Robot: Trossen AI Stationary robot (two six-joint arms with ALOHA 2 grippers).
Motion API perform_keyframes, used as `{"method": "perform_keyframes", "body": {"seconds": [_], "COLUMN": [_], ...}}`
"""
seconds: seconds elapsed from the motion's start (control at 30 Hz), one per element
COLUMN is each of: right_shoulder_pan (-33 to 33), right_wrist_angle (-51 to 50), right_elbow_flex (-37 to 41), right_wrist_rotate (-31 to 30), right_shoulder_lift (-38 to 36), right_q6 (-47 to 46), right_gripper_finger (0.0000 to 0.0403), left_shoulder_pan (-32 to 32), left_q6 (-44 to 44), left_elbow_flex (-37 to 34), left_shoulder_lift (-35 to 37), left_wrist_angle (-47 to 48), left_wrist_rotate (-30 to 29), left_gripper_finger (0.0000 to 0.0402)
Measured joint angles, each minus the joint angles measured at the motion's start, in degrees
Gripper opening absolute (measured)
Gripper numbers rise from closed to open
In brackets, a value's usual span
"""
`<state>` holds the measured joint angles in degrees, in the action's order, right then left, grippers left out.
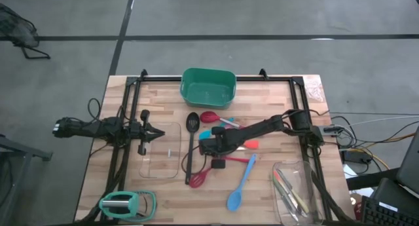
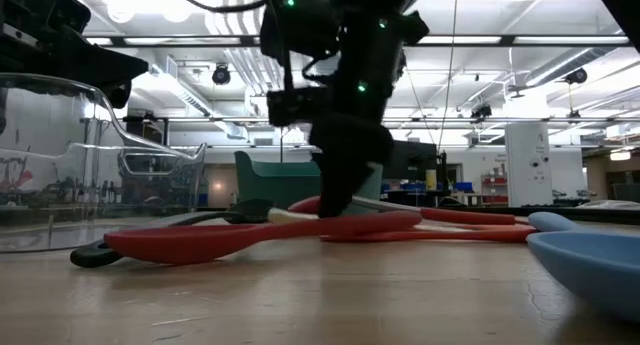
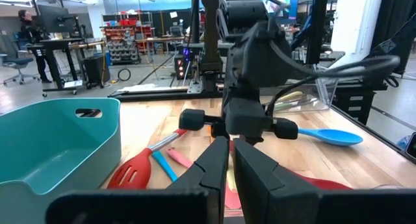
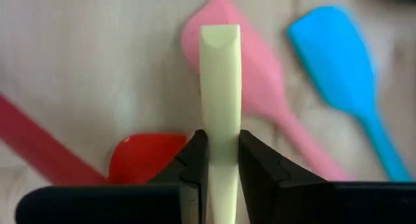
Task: Pick & Place Kitchen Items
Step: Put the yellow knife into the right transparent bin
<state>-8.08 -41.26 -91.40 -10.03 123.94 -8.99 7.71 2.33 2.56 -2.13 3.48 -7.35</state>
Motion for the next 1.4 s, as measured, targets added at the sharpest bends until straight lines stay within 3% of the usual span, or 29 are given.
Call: {"method": "perform_keyframes", "body": {"seconds": [0.27, 0.6, 1.07, 1.4], "right_shoulder_pan": [0.0, 0.0, -5.5, -14.3], "right_wrist_angle": [-1.7, -15.0, -49.0, -48.8], "right_elbow_flex": [-3.9, -16.3, -34.7, -34.6], "right_wrist_rotate": [-0.5, -5.6, -6.7, -6.6], "right_shoulder_lift": [0.0, 0.0, -0.2, -2.5], "right_q6": [0.2, -0.3, -28.5, -47.1], "right_gripper_finger": [0.0060, 0.0061, 0.0063, 0.0063], "left_shoulder_pan": [0.0, 0.0, 0.0, 0.0], "left_q6": [0.0, 0.0, 0.0, 0.0], "left_elbow_flex": [0.0, 0.0, 0.0, 0.0], "left_shoulder_lift": [0.0, 0.0, 0.0, 0.0], "left_wrist_angle": [0.0, 0.0, 0.0, 0.0], "left_wrist_rotate": [0.0, 0.0, 0.0, 0.0], "left_gripper_finger": [0.0032, 0.0032, 0.0032, 0.0032]}}
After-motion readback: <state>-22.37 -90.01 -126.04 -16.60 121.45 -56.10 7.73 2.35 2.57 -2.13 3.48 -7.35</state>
